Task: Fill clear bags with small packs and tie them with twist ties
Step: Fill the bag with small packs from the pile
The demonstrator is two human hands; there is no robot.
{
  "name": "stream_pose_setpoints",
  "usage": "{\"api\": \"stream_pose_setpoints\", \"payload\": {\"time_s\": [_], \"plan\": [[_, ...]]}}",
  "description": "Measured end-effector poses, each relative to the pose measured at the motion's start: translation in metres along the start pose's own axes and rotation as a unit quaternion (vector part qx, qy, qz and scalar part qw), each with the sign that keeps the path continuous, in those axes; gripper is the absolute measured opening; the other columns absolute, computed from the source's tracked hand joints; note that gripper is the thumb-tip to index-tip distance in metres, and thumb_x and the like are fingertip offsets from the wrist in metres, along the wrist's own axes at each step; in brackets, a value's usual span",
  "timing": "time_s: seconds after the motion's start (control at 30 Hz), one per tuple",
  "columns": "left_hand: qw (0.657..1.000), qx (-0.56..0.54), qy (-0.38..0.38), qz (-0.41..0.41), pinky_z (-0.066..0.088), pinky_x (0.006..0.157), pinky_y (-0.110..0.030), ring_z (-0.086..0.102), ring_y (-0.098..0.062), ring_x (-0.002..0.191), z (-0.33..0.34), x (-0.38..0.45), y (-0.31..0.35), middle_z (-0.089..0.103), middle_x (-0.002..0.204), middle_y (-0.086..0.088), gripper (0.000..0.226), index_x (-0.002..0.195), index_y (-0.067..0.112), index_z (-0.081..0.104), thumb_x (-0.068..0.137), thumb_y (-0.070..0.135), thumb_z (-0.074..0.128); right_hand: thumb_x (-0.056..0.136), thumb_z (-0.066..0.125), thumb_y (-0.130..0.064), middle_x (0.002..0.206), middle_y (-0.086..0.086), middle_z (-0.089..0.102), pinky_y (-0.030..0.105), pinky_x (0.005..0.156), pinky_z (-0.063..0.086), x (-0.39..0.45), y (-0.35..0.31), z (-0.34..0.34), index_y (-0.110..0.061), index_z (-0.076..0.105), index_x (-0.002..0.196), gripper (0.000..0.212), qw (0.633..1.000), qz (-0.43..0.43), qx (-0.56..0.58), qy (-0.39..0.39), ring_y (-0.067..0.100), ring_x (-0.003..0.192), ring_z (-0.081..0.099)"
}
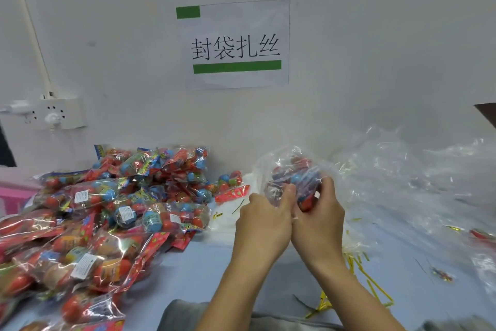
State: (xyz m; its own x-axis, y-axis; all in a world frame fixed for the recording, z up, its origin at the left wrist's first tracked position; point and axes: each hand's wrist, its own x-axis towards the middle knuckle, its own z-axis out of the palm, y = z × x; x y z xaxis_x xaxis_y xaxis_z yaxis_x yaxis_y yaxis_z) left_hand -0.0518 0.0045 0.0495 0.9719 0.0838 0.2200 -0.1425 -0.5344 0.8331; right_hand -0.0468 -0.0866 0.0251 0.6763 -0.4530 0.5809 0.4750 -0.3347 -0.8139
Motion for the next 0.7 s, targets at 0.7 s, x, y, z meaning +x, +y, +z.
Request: {"api": "stream_pose_setpoints", "payload": {"time_s": [0.7], "plan": [[0.984,-0.171,0.013,-0.037,0.053,0.092,-0.04,0.065,-0.023,0.102,0.004,0.005,-0.029,0.069,0.109,-0.009,0.07,0.119,0.007,0.06,0.096,0.065,0.028,0.085,0.072,-0.056,0.072,-0.002,0.072,0.039,0.069,0.057,0.002,0.003,0.0,-0.021,0.074,0.09,0.036,0.976,0.071,0.031,-0.203,0.018,0.068,0.068]]}}
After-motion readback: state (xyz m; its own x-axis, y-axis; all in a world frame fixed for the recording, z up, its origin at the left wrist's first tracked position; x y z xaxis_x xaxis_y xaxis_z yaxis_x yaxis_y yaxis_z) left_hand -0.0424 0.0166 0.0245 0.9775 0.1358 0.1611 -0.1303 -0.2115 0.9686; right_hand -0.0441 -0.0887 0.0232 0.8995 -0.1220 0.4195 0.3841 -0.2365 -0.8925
